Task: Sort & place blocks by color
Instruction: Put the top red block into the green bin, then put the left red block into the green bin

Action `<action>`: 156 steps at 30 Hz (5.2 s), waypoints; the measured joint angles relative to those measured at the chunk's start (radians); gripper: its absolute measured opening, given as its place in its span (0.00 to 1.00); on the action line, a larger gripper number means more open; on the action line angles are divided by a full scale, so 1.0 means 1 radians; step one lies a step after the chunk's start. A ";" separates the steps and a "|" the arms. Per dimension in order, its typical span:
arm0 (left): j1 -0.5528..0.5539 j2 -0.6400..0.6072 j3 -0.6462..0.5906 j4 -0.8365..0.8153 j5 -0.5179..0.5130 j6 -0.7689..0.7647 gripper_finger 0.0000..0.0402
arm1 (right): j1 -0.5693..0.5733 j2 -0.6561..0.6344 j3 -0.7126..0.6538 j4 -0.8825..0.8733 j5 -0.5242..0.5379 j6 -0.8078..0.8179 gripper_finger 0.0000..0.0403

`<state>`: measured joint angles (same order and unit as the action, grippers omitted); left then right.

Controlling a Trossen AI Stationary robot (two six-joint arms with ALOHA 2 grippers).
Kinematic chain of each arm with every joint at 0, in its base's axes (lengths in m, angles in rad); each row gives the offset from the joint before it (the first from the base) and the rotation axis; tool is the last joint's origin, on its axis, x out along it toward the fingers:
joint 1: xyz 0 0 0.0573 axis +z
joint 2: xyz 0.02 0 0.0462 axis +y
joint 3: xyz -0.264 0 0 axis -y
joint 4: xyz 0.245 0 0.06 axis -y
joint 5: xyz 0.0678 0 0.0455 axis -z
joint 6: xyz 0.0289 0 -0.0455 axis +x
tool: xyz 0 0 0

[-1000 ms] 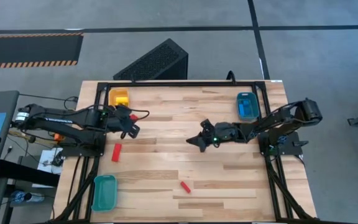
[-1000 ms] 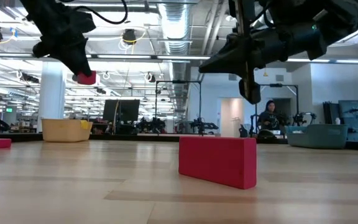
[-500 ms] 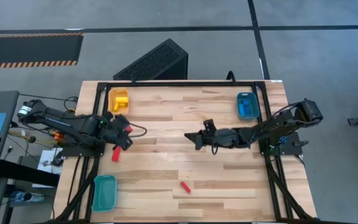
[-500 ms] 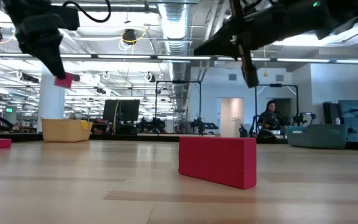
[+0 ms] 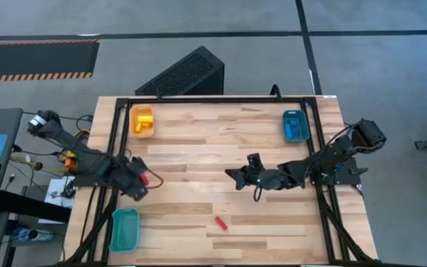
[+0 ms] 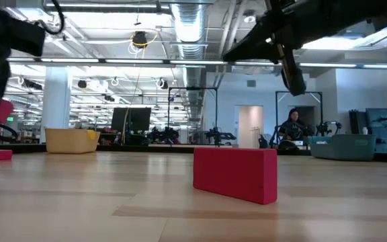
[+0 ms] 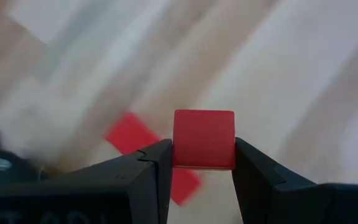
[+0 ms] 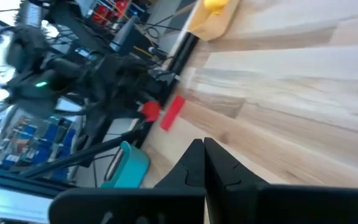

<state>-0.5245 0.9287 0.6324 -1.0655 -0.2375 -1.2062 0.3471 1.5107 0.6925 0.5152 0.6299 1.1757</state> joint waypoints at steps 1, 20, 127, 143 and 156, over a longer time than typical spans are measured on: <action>-0.027 0.000 0.000 0.014 0.010 -0.013 0.25 | 0.003 0.000 0.000 -0.012 0.002 0.011 0.02; -0.668 0.095 0.001 0.256 0.147 -0.572 0.26 | -0.045 0.000 0.000 -0.104 -0.093 0.093 0.02; 0.356 0.596 0.119 0.471 0.131 -0.078 0.11 | -0.331 -0.172 0.053 -0.775 -0.450 -0.324 0.31; 0.405 0.591 0.189 0.926 0.028 0.268 0.10 | -0.141 -0.149 0.053 -0.601 -0.489 -0.223 0.25; 0.392 0.591 0.410 0.750 0.046 0.639 0.10 | -0.121 -0.149 0.053 -0.586 -0.481 -0.204 0.25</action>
<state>-0.1321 1.5200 1.0422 -0.3154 -0.1917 -0.5676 0.2264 1.3621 0.7460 -0.0712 0.1493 0.9714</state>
